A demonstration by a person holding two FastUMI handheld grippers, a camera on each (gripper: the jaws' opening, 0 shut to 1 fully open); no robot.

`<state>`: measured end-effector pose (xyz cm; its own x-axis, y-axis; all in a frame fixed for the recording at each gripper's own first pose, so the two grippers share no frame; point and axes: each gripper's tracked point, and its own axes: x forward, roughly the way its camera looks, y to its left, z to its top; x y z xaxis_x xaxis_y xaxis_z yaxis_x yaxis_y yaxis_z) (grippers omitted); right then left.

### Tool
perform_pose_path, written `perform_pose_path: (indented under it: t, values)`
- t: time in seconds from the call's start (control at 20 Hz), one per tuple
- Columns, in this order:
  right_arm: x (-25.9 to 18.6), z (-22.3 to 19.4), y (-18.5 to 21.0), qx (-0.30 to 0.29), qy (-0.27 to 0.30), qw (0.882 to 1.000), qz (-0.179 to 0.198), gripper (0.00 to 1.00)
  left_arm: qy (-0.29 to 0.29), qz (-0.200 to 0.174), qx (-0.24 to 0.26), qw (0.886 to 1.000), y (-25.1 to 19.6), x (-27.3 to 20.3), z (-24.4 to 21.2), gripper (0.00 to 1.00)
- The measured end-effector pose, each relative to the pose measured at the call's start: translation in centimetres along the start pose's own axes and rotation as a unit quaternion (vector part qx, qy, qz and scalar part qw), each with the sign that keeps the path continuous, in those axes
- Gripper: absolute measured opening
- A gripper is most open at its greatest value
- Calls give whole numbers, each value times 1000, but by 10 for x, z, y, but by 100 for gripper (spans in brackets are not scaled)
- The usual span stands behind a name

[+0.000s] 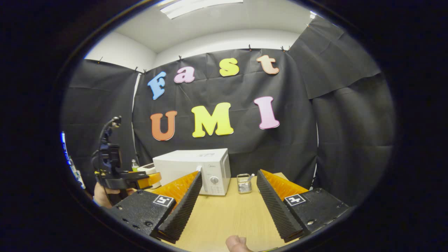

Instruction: Open the microwave oven with the left hand, put the food in, and close the microwave oven.

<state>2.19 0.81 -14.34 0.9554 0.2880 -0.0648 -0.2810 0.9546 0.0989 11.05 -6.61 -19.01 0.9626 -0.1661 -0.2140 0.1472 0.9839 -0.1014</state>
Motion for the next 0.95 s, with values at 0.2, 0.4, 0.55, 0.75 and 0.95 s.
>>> perform_pose_path:
  t: [0.2,0.4,0.55,0.75,0.95]
  values:
    - [-21,13,19,-1,-12,1000,0,100,-29,-7,-8,1000,2,-74,22,95]
    - [-47,25,39,-7,-32,999,3,100,-77,9,-10,997,18,-142,39,95]
    - [-66,24,49,-17,-34,999,5,89,-83,13,10,996,21,-176,40,95]
    - [-85,33,61,-24,-41,999,11,100,-108,14,16,994,22,-205,57,94]
    - [-95,38,61,-37,-48,998,1,90,-113,10,14,994,23,-217,58,94]
